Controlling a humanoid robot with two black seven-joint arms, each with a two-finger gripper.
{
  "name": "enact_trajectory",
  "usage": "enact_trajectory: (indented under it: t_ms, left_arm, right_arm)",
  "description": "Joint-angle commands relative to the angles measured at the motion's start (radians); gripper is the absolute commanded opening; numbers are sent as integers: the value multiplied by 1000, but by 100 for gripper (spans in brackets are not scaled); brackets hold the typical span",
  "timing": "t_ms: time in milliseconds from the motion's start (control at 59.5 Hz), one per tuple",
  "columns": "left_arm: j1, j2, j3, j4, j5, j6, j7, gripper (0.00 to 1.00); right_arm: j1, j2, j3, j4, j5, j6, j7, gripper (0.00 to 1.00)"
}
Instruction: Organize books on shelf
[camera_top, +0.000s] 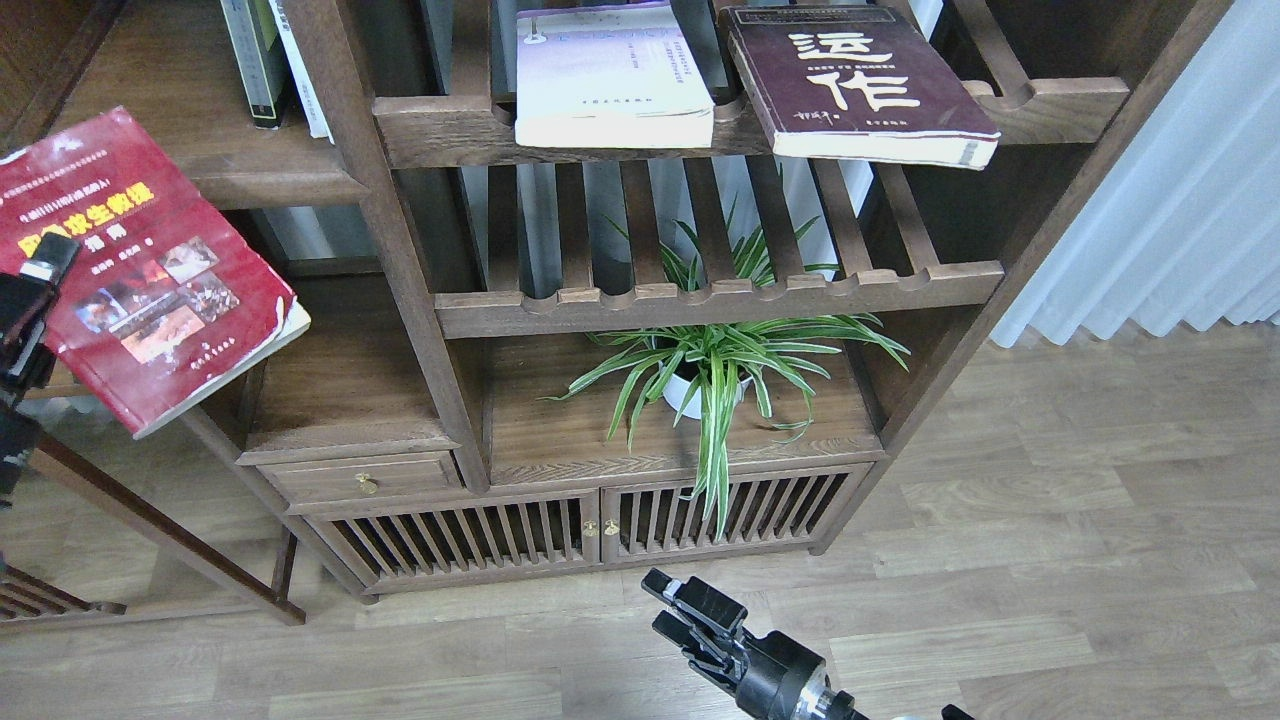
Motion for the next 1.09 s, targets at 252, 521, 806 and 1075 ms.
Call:
enact_trajectory:
  t_ms: [252, 521, 806, 1075]
  left_arm:
    - [-80, 135, 2, 1, 12, 0, 53, 5]
    - [-101, 273, -12, 1, 76, 0, 101, 5]
    - [-196, 298, -38, 2, 265, 0, 107, 5]
    - [-345, 298, -32, 2, 381, 0, 127, 5]
  right_arm:
    - [19, 0, 0, -4, 3, 0, 0, 87]
    - [28, 0, 0, -4, 4, 0, 0, 88]
    - [31, 0, 0, -2, 7, 0, 2, 88]
    - [31, 0, 2, -2, 12, 0, 2, 88]
